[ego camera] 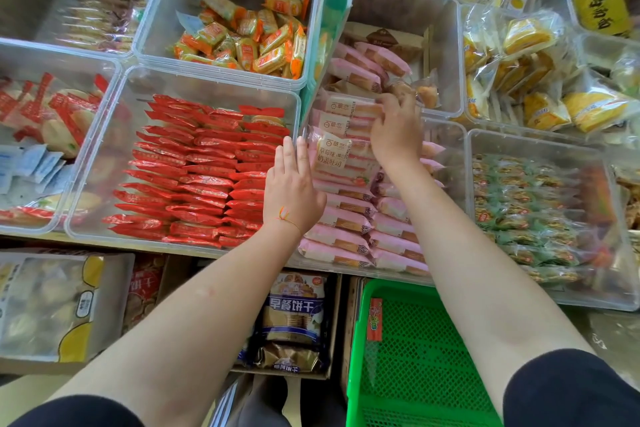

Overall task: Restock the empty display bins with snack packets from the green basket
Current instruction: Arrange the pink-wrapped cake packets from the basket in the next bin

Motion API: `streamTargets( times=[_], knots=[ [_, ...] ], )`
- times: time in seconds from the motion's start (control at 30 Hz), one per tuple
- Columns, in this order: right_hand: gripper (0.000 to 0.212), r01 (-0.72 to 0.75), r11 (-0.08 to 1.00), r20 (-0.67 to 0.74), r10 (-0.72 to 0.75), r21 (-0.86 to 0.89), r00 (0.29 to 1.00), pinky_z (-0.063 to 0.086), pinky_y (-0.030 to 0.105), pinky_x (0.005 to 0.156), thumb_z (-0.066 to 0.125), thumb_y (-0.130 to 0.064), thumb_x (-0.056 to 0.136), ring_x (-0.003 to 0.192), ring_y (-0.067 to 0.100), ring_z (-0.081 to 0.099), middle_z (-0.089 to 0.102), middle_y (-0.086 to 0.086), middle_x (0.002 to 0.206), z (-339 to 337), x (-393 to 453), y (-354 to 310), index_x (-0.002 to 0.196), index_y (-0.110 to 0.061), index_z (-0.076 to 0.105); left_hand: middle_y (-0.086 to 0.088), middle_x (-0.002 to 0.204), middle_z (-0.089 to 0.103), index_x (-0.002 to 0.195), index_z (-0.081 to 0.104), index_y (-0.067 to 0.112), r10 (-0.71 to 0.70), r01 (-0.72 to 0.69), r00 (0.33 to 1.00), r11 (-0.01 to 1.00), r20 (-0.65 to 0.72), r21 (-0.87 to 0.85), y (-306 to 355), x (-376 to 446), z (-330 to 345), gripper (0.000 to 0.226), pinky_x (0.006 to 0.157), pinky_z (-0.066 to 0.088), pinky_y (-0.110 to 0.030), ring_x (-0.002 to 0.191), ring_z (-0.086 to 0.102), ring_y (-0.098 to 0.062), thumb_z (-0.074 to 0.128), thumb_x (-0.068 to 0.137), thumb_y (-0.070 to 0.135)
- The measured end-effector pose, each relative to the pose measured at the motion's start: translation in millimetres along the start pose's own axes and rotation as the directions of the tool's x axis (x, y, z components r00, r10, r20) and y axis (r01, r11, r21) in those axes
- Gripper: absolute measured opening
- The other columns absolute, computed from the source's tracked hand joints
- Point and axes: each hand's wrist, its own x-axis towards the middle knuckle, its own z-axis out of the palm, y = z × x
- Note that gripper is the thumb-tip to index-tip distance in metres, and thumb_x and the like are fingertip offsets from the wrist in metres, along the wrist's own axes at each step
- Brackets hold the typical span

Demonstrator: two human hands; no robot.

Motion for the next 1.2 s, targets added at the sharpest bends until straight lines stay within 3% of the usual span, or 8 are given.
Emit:
streamTargets(
  times=[0.13, 0.33, 0.53, 0.67, 0.77, 0.9, 1.03, 1.2],
  knots=[
    [0.031, -0.013, 0.993, 0.104, 0.0, 0.12, 0.995, 0.042, 0.029, 0.093, 0.048, -0.006, 0.097, 0.118, 0.028, 0.052, 0.055, 0.012, 0.128, -6.5, 8.5, 7.3, 0.124, -0.011, 0.064, -0.019, 0.163, 0.003, 0.156, -0.002, 0.007, 0.002, -0.002, 1.0, 1.0, 0.003, -0.002, 0.2, -0.4, -0.9, 0.091, 0.119, 0.025, -0.041, 0.15, 0.008, -0.033, 0.052, 0.088, 0.036],
    [0.02, -0.181, 0.925, 0.106, 0.154, 0.335, 0.982, 0.035, 0.005, 0.068, 0.056, -0.004, 0.093, 0.092, 0.01, 0.057, 0.066, -0.003, 0.096, -14.9, 21.4, 9.3, 0.1, -0.013, 0.072, -0.018, 0.163, 0.003, 0.156, -0.002, 0.007, 0.0, 0.0, 1.0, 1.0, 0.006, 0.008, 0.6, 0.0, -0.9, 0.091, 0.12, 0.023, -0.042, 0.15, 0.008, -0.032, 0.051, 0.088, 0.036],
    [0.018, -0.139, 0.924, 0.134, 0.096, 0.357, 0.986, 0.051, 0.027, 0.089, 0.058, -0.008, 0.094, 0.097, 0.012, 0.061, 0.065, -0.006, 0.098, -12.2, 22.4, 4.7, 0.103, -0.013, 0.073, -0.018, 0.163, 0.005, 0.156, -0.001, 0.008, 0.0, 0.0, 1.0, 1.0, -0.002, 0.005, 0.4, 0.0, -0.2, 0.09, 0.119, 0.025, -0.042, 0.15, 0.009, -0.032, 0.051, 0.088, 0.035],
    [0.024, -0.142, 0.926, 0.158, 0.091, 0.349, 0.983, 0.047, 0.023, 0.083, 0.055, -0.013, 0.095, 0.099, 0.013, 0.058, 0.062, -0.002, 0.11, -21.4, 23.0, 6.5, 0.117, -0.016, 0.064, -0.018, 0.163, 0.004, 0.156, -0.002, 0.009, -0.001, 0.001, 1.0, 1.0, 0.002, 0.006, -0.2, 0.0, 0.3, 0.091, 0.12, 0.023, -0.042, 0.151, 0.008, -0.032, 0.052, 0.088, 0.036],
    [0.014, -0.196, 0.91, 0.102, 0.17, 0.365, 0.98, 0.049, 0.028, 0.076, 0.057, -0.022, 0.091, 0.09, 0.014, 0.057, 0.06, -0.002, 0.101, -28.8, 14.4, 17.1, 0.104, -0.018, 0.059, -0.018, 0.163, 0.004, 0.156, -0.002, 0.008, 0.002, -0.002, 1.0, 1.0, 0.0, 0.006, 0.2, 0.0, 0.5, 0.091, 0.12, 0.024, -0.042, 0.15, 0.009, -0.032, 0.051, 0.088, 0.035],
    [0.019, -0.265, 0.919, 0.37, 0.148, 0.29, 0.917, 0.049, 0.028, 0.08, 0.067, -0.028, 0.089, 0.093, 0.012, 0.059, 0.061, -0.01, 0.094, -26.4, -3.5, 27.0, 0.106, -0.021, 0.063, -0.019, 0.163, 0.005, 0.156, -0.001, 0.008, 0.003, -0.003, 1.0, 1.0, -0.004, 0.006, -0.7, 1.0, 1.3, 0.09, 0.12, 0.024, -0.042, 0.15, 0.009, -0.032, 0.051, 0.088, 0.035],
    [0.005, -0.282, 0.884, 0.277, 0.184, 0.372, 0.943, 0.051, 0.029, 0.079, 0.067, -0.026, 0.092, 0.085, 0.011, 0.064, 0.064, -0.013, 0.084, -24.0, -3.2, 26.9, 0.093, -0.02, 0.068, -0.021, 0.162, 0.007, 0.156, 0.0, 0.006, 0.015, -0.015, 1.0, 1.0, -0.002, 0.027, -1.5, 1.8, 2.1, 0.089, 0.119, 0.025, -0.042, 0.15, 0.01, -0.033, 0.049, 0.088, 0.036],
    [0.007, -0.276, 0.882, 0.228, 0.199, 0.383, 0.953, 0.043, 0.02, 0.071, 0.064, -0.019, 0.095, 0.082, 0.007, 0.058, 0.063, -0.01, 0.084, -25.6, 2.0, 22.8, 0.089, -0.02, 0.067, -0.021, 0.162, 0.007, 0.156, 0.0, 0.006, 0.02, -0.02, 1.0, 0.999, -0.002, 0.029, -2.1, 2.9, 3.8, 0.089, 0.12, 0.023, -0.042, 0.15, 0.009, -0.033, 0.049, 0.088, 0.036]
  ],
)
